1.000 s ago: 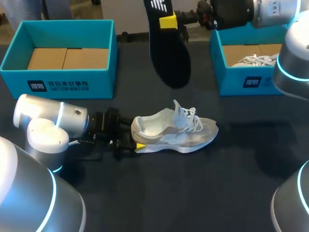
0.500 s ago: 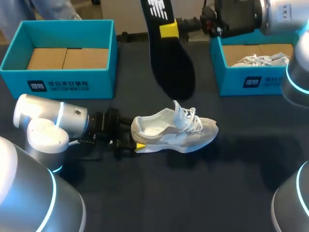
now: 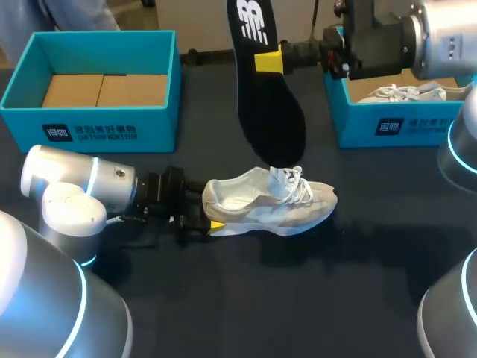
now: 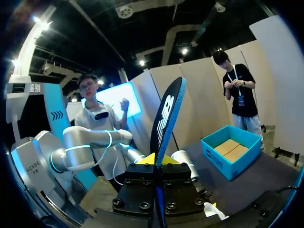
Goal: Take the shoe out of the shoebox, open the shoe tongue, remove and reinsert the insole, then place the shoe into the shoebox
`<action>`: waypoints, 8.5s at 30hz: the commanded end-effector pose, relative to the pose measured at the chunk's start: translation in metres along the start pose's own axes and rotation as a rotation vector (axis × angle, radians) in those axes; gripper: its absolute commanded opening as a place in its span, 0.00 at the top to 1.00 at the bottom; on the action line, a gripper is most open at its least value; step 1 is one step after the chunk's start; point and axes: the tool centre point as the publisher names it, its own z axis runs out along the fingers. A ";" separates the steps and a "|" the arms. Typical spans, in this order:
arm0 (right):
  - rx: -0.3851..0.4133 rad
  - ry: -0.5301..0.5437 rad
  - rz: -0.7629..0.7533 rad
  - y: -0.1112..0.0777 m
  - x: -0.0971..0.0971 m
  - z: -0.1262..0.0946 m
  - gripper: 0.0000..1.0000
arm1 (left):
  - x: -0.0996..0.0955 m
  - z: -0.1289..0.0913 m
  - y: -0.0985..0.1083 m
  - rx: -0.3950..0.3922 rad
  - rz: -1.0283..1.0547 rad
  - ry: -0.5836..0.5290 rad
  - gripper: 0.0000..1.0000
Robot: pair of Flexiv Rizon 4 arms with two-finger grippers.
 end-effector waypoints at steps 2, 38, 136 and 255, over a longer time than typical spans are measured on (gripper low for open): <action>0.002 -0.004 0.002 0.000 0.000 0.002 1.00 | 0.000 0.002 0.003 0.000 0.000 -0.001 1.00; -0.027 0.027 0.415 -0.027 0.104 -0.012 1.00 | 0.000 0.002 0.003 0.000 0.000 -0.001 1.00; -0.025 0.020 0.427 -0.029 0.106 -0.009 1.00 | -0.002 -0.067 -0.063 -0.716 0.138 0.062 0.00; -0.025 0.020 0.427 -0.029 0.106 -0.009 1.00 | -0.018 -0.039 -0.107 -1.154 0.099 0.013 0.00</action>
